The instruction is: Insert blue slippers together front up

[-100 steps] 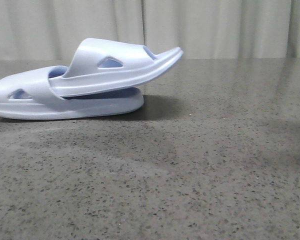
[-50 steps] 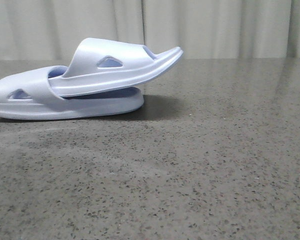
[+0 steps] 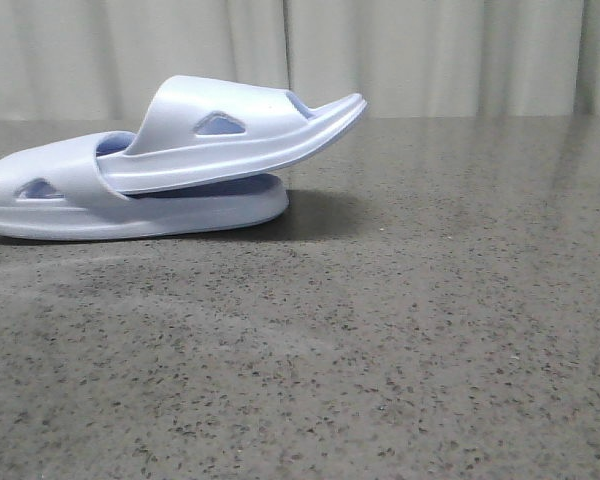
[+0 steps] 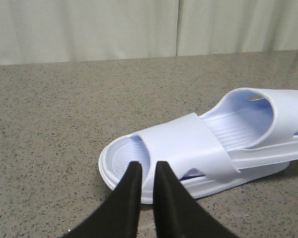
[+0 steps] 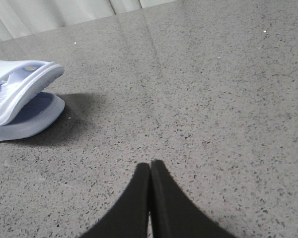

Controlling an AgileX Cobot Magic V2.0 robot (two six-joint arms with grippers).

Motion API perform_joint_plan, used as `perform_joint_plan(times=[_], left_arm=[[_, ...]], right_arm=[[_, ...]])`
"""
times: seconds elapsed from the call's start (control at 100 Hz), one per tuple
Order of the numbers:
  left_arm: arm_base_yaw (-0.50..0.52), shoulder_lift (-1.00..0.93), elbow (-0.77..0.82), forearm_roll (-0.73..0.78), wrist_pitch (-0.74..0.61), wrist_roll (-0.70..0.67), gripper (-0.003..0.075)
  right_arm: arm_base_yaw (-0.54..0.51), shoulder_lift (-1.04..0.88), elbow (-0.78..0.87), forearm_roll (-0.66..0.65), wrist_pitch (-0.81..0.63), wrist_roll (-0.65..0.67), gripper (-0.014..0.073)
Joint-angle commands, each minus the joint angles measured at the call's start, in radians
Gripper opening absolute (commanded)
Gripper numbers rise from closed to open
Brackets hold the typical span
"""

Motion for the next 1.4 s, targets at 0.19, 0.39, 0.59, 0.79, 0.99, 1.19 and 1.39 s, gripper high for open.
perform_joint_plan(times=[0.19,0.39,0.59,0.79,0.99,1.19,1.39], left_arm=[[-0.008,0.001,-0.028,-0.015,-0.018,-0.001,0.0015],[-0.008,0.001,-0.019,-0.013,-0.027,-0.001,0.0015],[-0.005,-0.089,0.053,0.439,-0.097,-0.386,0.0015],[0.047,-0.294,0.235,0.995,-0.206,-0.979,0.0015],[0.161,-0.424,0.314,1.047,-0.123,-1.03,0.0015],[0.226,-0.467,0.314,1.074,-0.025,-1.03,0.0015],[0.227,-0.467,0.314,0.992,-0.024,-1.03,0.0015]], right_arm=[[-0.002,0.0,-0.025,0.008,-0.007,-0.004,-0.0089],[-0.002,0.0,-0.025,0.008,-0.007,-0.004,-0.0089],[-0.002,0.0,-0.025,0.008,-0.005,-0.004,-0.0089],[-0.002,0.0,-0.025,0.008,-0.005,-0.004,-0.0089],[-0.002,0.0,-0.025,0.008,-0.005,-0.004,-0.0089],[-0.002,0.0,-0.025,0.008,-0.005,-0.004,-0.0089],[-0.002,0.0,-0.025,0.008,-0.005,-0.004,-0.0089]])
